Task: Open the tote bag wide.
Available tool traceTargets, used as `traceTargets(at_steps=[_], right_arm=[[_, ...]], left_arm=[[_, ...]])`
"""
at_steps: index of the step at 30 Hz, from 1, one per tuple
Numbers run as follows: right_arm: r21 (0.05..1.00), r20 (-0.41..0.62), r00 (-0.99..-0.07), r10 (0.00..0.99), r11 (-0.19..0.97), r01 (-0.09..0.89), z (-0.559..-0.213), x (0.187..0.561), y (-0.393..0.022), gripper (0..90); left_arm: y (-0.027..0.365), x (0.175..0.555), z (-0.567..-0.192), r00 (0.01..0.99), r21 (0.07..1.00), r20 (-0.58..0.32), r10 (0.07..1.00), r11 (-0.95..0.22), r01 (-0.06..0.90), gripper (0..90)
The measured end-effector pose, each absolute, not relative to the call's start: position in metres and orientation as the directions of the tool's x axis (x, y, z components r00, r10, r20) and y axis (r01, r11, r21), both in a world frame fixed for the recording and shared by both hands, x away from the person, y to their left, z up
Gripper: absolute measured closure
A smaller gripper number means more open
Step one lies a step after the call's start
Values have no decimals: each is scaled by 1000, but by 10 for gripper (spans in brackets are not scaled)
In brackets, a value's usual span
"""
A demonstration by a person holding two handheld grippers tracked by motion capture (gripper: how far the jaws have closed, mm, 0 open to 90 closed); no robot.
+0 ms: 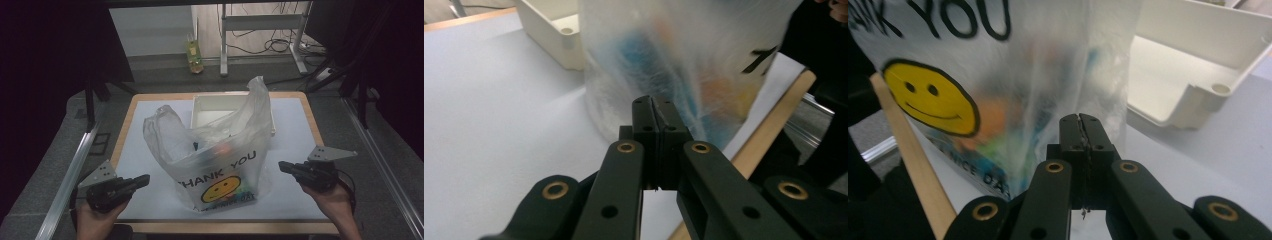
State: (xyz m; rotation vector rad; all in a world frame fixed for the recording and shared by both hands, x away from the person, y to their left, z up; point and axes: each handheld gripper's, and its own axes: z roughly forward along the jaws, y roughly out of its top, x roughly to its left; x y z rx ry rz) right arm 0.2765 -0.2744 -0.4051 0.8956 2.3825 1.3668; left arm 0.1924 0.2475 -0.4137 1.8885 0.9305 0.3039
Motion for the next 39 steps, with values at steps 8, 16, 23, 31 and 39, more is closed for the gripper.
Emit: traceTargets(at_steps=[8, 16, 23, 31, 39], right_arm=[[857, 118, -804, 583, 349, 379, -384, 278, -269, 890], [857, 117, -821, 559, 360, 368, -368, 279, -261, 891], [862, 92, -833, 546, 375, 341, -356, 279, -254, 890], [857, 96, -840, 534, 385, 343, -341, 283, -246, 889], [853, 110, -857, 503, 395, 341, -326, 287, -236, 888]], left_arm=[[246, 189, -399, 700, 858, -183, 691, -234, 456, 888], [248, 191, -382, 721, 874, -183, 669, -225, 430, 889], [241, 185, -367, 736, 888, -152, 660, -237, 395, 887], [231, 184, -343, 761, 906, -124, 637, -239, 348, 886], [214, 188, -321, 789, 913, -89, 608, -267, 309, 880]])
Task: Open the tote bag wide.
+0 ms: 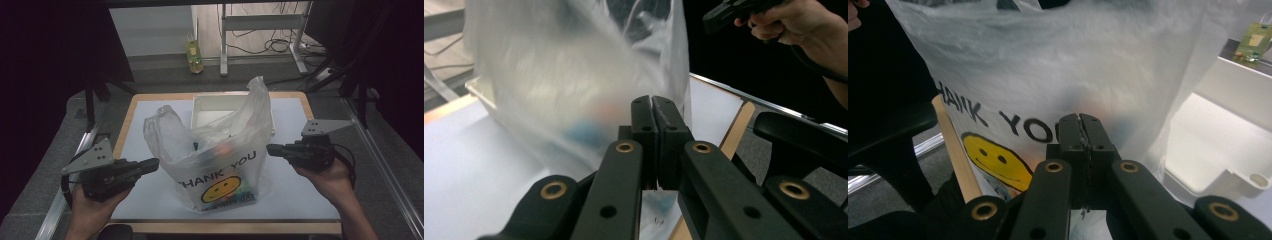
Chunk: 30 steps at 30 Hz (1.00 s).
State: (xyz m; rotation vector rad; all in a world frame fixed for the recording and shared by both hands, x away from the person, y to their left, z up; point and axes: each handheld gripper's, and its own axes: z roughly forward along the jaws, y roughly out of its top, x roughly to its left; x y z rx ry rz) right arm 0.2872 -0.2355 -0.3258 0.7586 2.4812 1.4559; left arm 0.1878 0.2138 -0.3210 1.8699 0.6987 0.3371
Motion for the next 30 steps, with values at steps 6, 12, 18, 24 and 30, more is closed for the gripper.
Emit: traceTargets(at_steps=[6, 12, 18, 24, 30], right_arm=[[859, 120, -866, 485, 387, 336, -314, 290, -230, 888], [860, 125, -873, 472, 387, 332, -301, 297, -219, 885], [864, 130, -876, 465, 381, 330, -295, 303, -211, 886], [868, 110, -879, 464, 385, 312, -282, 311, -193, 886], [863, 109, -875, 473, 391, 319, -279, 322, -178, 888]], left_arm=[[201, 195, -303, 802, 919, -74, 593, -272, 286, 874], [190, 213, -301, 796, 917, -77, 601, -270, 293, 869], [185, 226, -305, 792, 914, -96, 603, -262, 310, 869], [180, 237, -305, 779, 909, -88, 621, -270, 318, 869], [173, 245, -310, 767, 897, -67, 638, -298, 327, 869]])
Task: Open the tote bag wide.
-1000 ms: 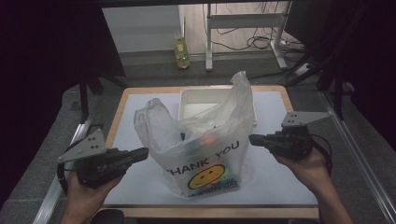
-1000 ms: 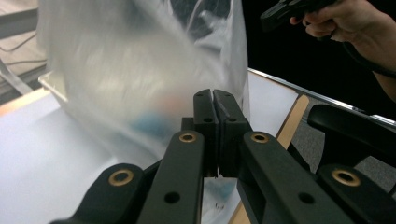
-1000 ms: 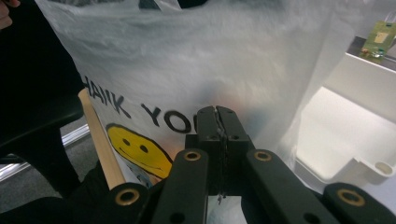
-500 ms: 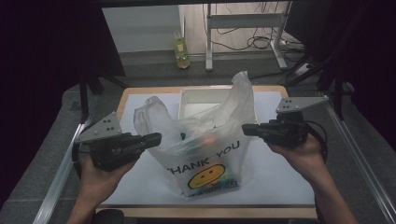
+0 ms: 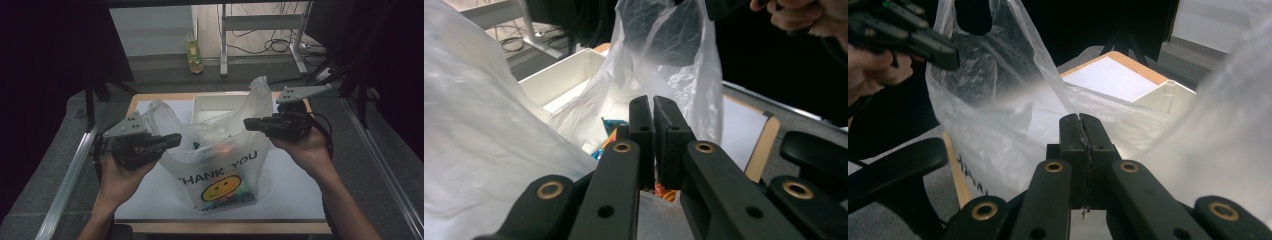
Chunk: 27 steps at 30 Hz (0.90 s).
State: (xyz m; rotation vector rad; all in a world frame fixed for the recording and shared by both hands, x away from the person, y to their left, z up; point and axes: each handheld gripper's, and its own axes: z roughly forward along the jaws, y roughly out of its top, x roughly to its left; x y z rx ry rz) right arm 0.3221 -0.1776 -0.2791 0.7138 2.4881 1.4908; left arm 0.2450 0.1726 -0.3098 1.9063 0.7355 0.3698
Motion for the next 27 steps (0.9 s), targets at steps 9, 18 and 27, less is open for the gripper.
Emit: traceTargets(at_steps=[9, 18, 27], right_arm=[[835, 41, -851, 523, 450, 317, -286, 334, -156, 889], [789, 38, -811, 584, 481, 383, -327, 342, -171, 890], [759, 62, -792, 607, 487, 432, -362, 347, -179, 889]], left_arm=[[166, 258, -330, 741, 872, -57, 669, -327, 363, 869], [160, 268, -369, 722, 853, -95, 686, -317, 414, 869], [154, 274, -397, 711, 836, -133, 690, -308, 455, 869]])
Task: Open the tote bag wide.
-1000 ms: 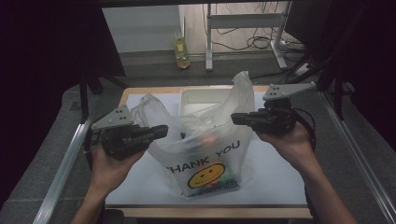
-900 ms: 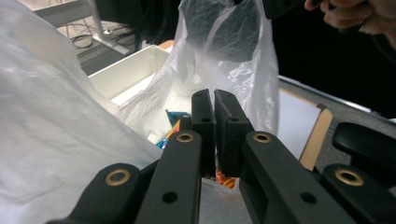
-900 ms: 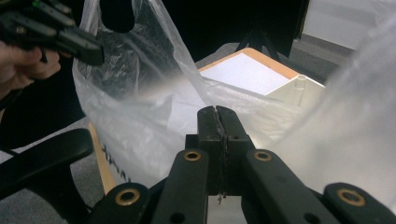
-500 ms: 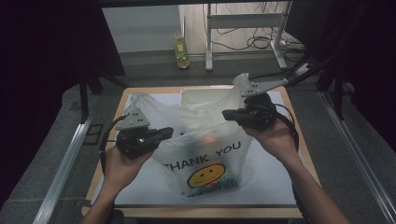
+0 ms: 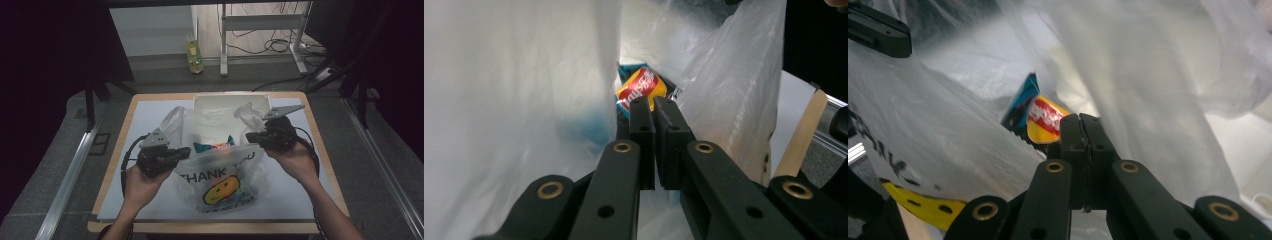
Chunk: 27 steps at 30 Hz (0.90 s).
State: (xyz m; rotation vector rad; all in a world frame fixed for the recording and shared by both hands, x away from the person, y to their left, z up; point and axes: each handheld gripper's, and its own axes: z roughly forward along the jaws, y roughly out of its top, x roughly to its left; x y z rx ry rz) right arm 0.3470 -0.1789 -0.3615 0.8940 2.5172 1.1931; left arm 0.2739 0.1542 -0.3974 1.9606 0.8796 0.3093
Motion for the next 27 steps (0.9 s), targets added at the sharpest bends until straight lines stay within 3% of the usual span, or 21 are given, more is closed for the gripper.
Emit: traceTargets(at_steps=[27], right_arm=[[672, 119, -742, 660, 496, 549, -460, 349, -190, 889]], left_arm=[[145, 282, -488, 654, 731, -166, 738, -354, 584, 882]])
